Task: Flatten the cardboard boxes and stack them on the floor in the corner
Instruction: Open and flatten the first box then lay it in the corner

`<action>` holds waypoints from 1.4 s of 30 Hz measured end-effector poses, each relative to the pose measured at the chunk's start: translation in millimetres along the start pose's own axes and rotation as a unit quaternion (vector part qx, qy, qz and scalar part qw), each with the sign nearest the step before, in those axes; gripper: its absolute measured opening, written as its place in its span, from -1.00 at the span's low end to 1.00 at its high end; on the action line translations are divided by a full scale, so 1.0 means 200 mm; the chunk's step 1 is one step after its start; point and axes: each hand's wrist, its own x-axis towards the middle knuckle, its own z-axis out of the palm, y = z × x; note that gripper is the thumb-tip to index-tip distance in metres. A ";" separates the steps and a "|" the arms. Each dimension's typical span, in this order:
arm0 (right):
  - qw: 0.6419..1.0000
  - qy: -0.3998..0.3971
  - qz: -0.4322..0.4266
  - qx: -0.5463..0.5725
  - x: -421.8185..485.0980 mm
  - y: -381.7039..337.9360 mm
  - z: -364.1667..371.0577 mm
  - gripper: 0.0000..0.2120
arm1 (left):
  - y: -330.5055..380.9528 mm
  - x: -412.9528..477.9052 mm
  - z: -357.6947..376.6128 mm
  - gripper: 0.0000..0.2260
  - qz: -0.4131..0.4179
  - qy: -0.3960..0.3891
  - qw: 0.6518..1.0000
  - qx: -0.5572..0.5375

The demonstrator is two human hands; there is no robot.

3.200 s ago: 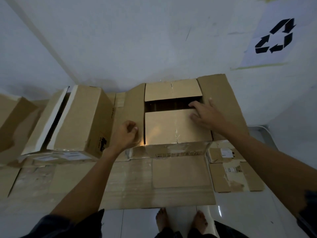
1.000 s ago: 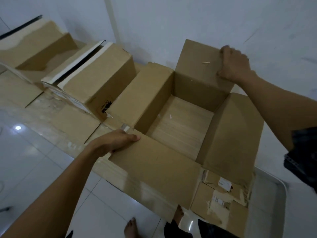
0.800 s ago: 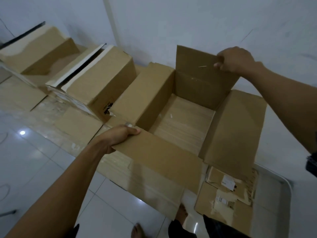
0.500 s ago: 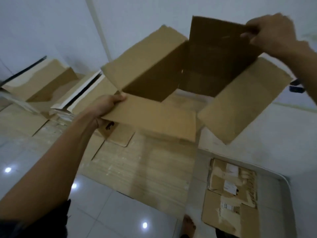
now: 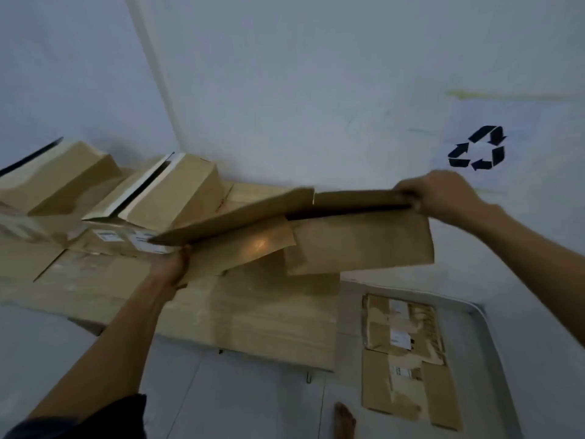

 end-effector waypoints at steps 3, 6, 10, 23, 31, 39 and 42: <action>1.000 -0.024 -0.011 -0.008 -0.09 -0.08 0.09 -0.82 | -0.03 -0.01 -0.02 -0.61 0.011 0.017 1.000 -0.003; 0.998 0.062 -0.032 -0.011 -0.14 -0.12 0.10 -0.85 | 0.04 -0.04 -0.04 -0.71 0.047 0.028 0.998 -0.037; 0.980 0.188 -0.069 -0.001 -0.22 -0.18 0.08 -0.79 | 0.10 -0.11 -0.07 -0.77 0.119 0.040 0.991 -0.042; 0.996 -0.072 -0.050 0.026 -0.77 -0.33 0.90 -0.75 | -0.72 -0.03 -0.29 -0.79 -0.037 0.001 0.999 0.029; 0.918 -0.371 -0.049 0.130 -0.67 -0.30 0.91 -0.21 | -0.61 0.13 -0.31 -0.75 -0.132 0.094 0.980 -0.116; 0.927 -0.349 -0.061 0.119 -0.38 -0.42 1.20 -0.21 | -0.56 0.19 0.18 -0.52 0.139 0.001 0.943 0.303; 0.939 -0.314 -0.086 0.113 -0.21 -0.50 1.36 -0.26 | -0.60 0.24 0.41 -0.31 0.193 -0.059 0.877 0.436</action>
